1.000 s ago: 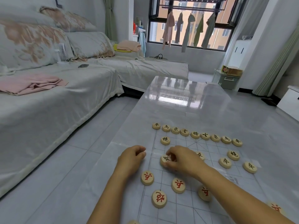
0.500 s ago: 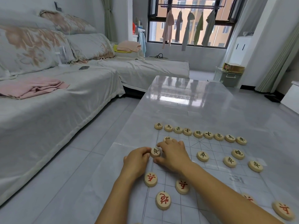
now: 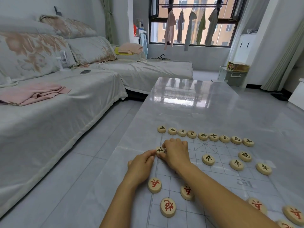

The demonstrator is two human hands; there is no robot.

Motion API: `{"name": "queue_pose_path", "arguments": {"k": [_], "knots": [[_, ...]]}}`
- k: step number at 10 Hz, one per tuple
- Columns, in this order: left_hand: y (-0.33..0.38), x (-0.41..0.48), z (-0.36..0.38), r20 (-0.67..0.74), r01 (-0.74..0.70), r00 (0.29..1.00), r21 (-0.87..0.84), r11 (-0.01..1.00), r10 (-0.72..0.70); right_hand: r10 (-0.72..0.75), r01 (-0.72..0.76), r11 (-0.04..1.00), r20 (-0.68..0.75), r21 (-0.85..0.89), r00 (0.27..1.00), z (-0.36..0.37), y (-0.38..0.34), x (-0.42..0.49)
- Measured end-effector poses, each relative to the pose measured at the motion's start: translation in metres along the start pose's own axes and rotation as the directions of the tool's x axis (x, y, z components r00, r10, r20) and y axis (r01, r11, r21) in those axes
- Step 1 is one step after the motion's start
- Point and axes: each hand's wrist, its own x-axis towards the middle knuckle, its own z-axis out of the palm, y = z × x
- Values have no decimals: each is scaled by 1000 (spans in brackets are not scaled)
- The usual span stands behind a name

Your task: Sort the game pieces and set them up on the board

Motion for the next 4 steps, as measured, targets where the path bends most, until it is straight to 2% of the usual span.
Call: {"name": "queue_pose_path", "arguments": {"k": [2, 3, 4], "knots": [[1, 0, -1, 15, -16, 1000, 14, 1000, 16, -7, 7, 1000, 18, 2, 1000, 0, 0, 0], [-1, -1, -2, 25, 0, 1000, -52, 999, 1, -1, 1, 1000, 52, 1, 999, -8, -2, -4], [1, -3, -6, 15, 25, 1000, -189, 982, -22, -25, 24, 998, 22, 59, 999, -14, 1, -13]]}}
